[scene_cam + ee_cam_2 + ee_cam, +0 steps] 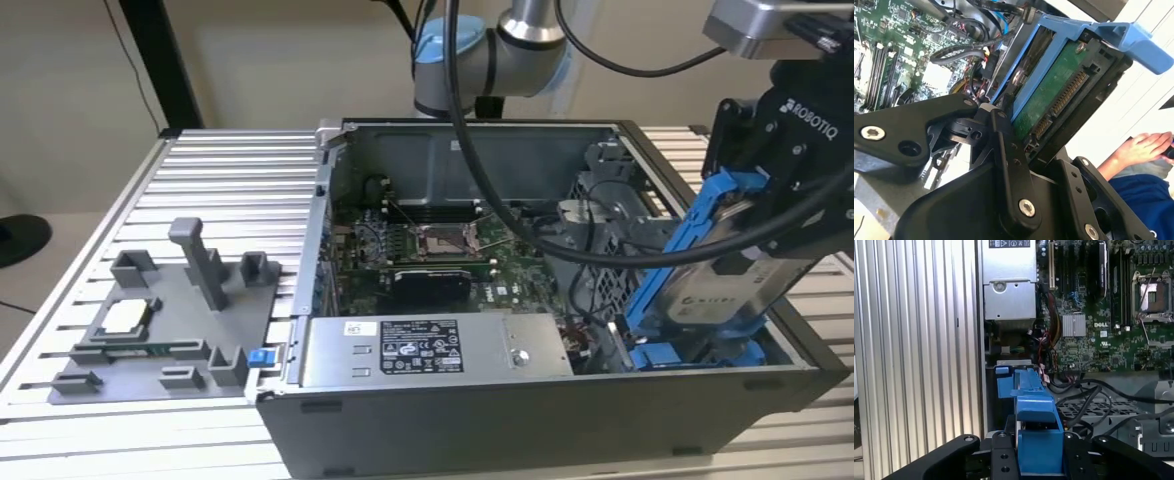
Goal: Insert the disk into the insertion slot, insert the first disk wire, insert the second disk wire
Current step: 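Insert the disk into the insertion slot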
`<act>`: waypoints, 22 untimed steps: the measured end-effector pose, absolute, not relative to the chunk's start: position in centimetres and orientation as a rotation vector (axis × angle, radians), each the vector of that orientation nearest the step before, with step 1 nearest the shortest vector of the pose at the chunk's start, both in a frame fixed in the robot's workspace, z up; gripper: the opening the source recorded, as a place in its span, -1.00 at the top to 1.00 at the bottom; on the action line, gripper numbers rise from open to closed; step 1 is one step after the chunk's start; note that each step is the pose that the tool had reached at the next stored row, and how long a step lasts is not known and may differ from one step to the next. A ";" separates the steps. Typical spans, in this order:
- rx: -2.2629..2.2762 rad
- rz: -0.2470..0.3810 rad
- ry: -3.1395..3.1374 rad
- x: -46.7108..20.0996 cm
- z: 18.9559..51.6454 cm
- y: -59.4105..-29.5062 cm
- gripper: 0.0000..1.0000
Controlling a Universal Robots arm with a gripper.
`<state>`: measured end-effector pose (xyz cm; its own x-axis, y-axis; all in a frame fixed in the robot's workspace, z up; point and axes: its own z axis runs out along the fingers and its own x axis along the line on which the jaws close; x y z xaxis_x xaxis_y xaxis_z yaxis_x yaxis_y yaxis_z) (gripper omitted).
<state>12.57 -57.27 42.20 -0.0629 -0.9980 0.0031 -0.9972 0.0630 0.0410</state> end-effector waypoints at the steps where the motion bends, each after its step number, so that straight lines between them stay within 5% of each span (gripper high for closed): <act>1: 2.129 -0.043 -2.268 12.5 42.0 -57.3 1.00; 22: 2.162 -0.037 -2.242 12.5 40.8 -56.9 1.00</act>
